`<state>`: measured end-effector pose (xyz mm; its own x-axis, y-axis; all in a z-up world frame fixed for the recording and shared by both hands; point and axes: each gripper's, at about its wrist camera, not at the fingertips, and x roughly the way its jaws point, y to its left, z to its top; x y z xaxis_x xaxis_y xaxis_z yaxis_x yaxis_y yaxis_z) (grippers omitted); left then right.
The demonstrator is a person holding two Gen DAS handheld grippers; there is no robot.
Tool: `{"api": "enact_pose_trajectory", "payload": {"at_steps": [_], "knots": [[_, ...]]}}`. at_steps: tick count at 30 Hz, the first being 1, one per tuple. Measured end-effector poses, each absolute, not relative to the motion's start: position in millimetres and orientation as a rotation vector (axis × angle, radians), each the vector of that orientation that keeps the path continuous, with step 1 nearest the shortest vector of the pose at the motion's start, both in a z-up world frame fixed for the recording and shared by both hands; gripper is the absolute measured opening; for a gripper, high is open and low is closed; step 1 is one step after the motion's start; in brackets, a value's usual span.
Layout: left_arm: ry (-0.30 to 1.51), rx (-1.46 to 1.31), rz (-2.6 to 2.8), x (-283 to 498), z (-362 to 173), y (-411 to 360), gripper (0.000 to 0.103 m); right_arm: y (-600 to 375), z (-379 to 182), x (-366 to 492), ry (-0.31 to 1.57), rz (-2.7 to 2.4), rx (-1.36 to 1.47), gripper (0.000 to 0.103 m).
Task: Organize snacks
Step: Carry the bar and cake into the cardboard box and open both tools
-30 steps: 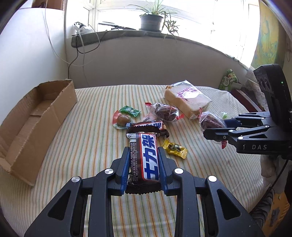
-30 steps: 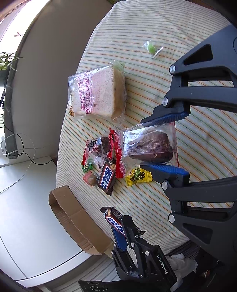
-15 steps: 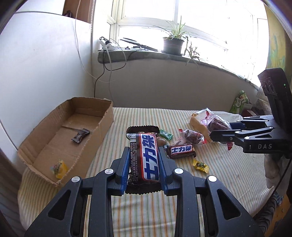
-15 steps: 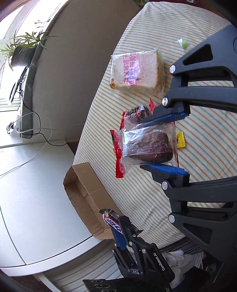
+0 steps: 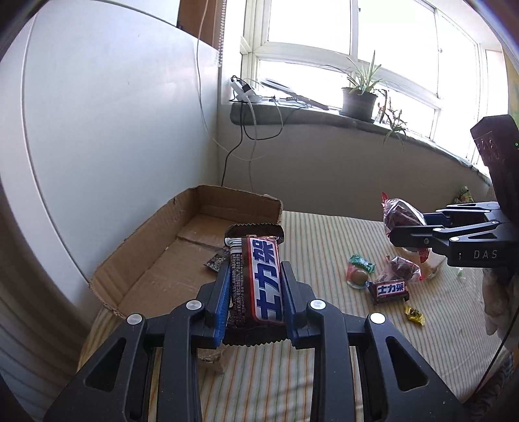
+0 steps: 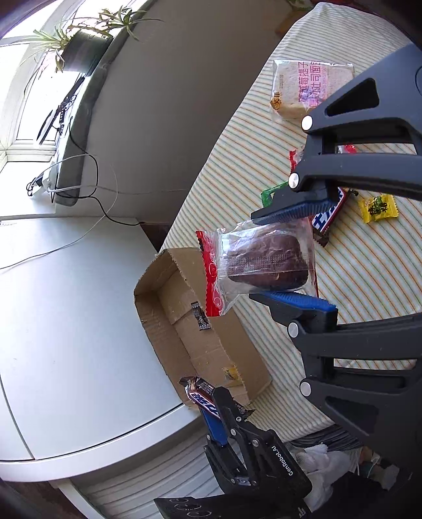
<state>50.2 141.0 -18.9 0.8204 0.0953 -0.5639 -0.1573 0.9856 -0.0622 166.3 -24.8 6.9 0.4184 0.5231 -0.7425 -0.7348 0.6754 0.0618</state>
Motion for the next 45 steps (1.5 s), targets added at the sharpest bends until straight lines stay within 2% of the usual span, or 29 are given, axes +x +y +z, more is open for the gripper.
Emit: {"api": "enact_pose_trajectory", "payload": {"at_steps": [18,34,36,38,39,40,42,45], "knots": [[0.581,-0.114,0.252,73,-22,204,0.027,82,-4,203,0.821,0.861,-0.344,0.041],[0.599,-0.136,0.295,96,-38,229,0.027,133,-34,239,0.897,0.868,-0.327,0.042],[0.594,-0.139,0.306,96,-38,230,0.028,137,-35,240,0.897,0.868,-0.332,0.042],[0.593,-0.138,0.316,96,-39,231,0.035,139,-36,240,0.890,0.868,-0.331,0.042],[0.591,-0.137,0.323,95,-38,231,0.052,140,-35,240,0.885,0.865,-0.327,0.048],[0.583,-0.138,0.330,94,-37,232,0.060,140,-35,241,0.884,0.860,-0.323,0.063],[0.580,-0.141,0.326,94,-36,232,0.060,139,-33,241,0.876,0.863,-0.306,0.075],[0.573,-0.137,0.328,93,-35,231,0.060,137,-32,241,0.876,0.862,-0.299,0.075]]}}
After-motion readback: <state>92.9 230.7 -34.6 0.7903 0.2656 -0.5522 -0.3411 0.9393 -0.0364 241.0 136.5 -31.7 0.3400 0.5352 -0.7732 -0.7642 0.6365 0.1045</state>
